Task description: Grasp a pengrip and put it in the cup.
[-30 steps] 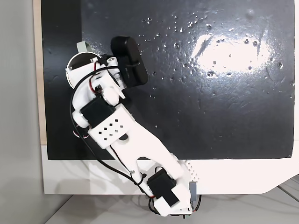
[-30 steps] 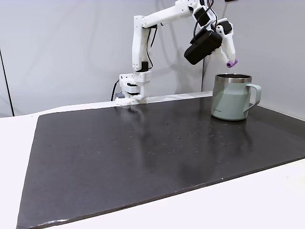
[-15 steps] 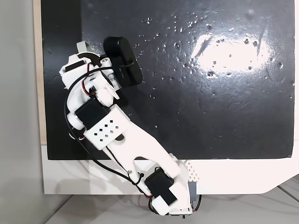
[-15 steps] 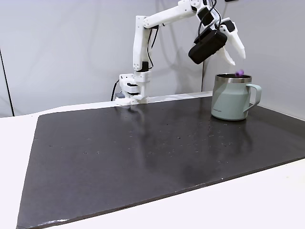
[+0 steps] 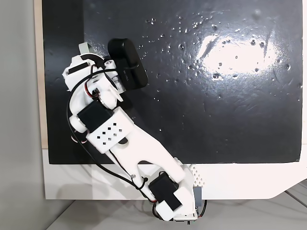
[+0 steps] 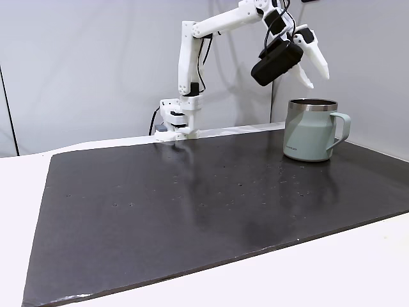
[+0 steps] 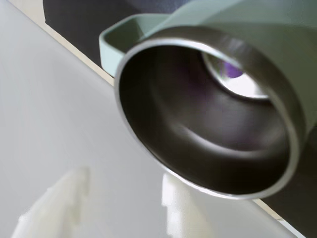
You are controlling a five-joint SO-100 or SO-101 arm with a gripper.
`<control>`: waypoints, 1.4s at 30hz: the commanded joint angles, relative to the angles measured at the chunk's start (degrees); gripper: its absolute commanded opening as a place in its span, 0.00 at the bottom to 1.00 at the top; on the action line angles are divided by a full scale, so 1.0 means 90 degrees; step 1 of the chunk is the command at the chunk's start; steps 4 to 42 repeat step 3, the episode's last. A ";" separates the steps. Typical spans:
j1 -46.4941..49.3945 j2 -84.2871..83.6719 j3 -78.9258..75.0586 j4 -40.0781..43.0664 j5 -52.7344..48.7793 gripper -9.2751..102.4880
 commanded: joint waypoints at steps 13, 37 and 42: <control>0.0049 0.0088 -0.0430 0.0059 -0.0088 0.26; 0.0049 0.0088 -0.0430 0.0059 -0.0088 0.26; 0.0049 0.0088 -0.0430 0.0059 -0.0088 0.26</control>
